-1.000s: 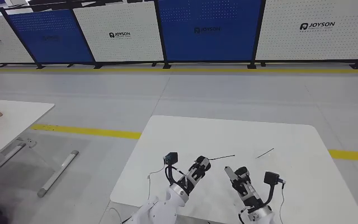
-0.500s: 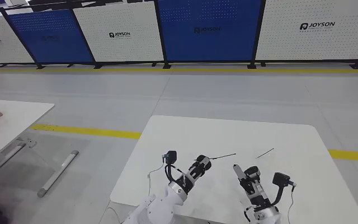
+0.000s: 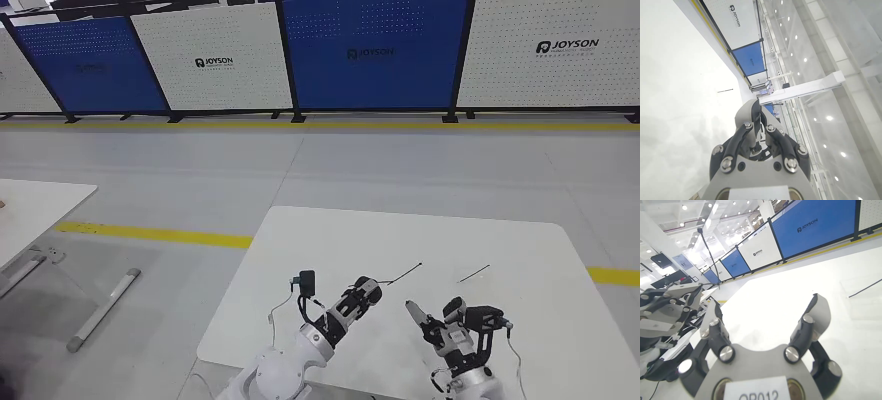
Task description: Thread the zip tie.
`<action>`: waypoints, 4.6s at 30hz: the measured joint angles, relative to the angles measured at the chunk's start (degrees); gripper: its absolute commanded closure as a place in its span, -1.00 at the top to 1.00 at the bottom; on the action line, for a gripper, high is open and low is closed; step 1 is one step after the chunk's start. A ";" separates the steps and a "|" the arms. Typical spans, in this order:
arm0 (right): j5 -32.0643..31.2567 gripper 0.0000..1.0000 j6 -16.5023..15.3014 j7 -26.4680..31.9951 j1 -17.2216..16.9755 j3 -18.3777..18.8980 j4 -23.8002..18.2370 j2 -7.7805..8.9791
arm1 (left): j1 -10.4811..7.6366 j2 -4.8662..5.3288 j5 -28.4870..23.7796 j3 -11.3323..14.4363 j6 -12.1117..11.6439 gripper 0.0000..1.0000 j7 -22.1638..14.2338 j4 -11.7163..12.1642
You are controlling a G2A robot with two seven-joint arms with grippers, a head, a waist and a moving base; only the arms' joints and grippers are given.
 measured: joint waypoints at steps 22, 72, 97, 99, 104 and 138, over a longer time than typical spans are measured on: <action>-1.67 1.00 -11.06 5.63 1.18 4.75 1.89 1.72 | -0.69 0.07 -6.27 -1.17 1.56 -1.00 -4.37 0.46; 4.51 -0.36 -10.94 10.67 5.89 -1.35 2.78 1.42 | -1.68 -0.30 -1.26 3.59 1.09 -1.00 -1.95 2.15; 3.61 -0.58 -9.83 10.97 6.48 -2.08 3.14 1.65 | -1.44 -0.21 -0.36 3.81 0.21 -1.00 -1.42 2.18; 3.63 -0.52 -9.82 11.41 6.46 -2.14 3.13 1.69 | -1.33 -0.20 -0.35 3.76 0.02 -1.00 -1.24 2.09; 3.58 -0.48 -9.89 12.24 6.49 -2.46 3.25 1.76 | -1.26 -0.21 -0.07 3.76 -0.29 -1.00 -0.70 2.04; 5.87 -1.00 -10.65 11.99 6.36 -1.97 2.11 2.28 | -1.15 -0.36 3.00 5.43 -0.38 -1.00 0.81 2.21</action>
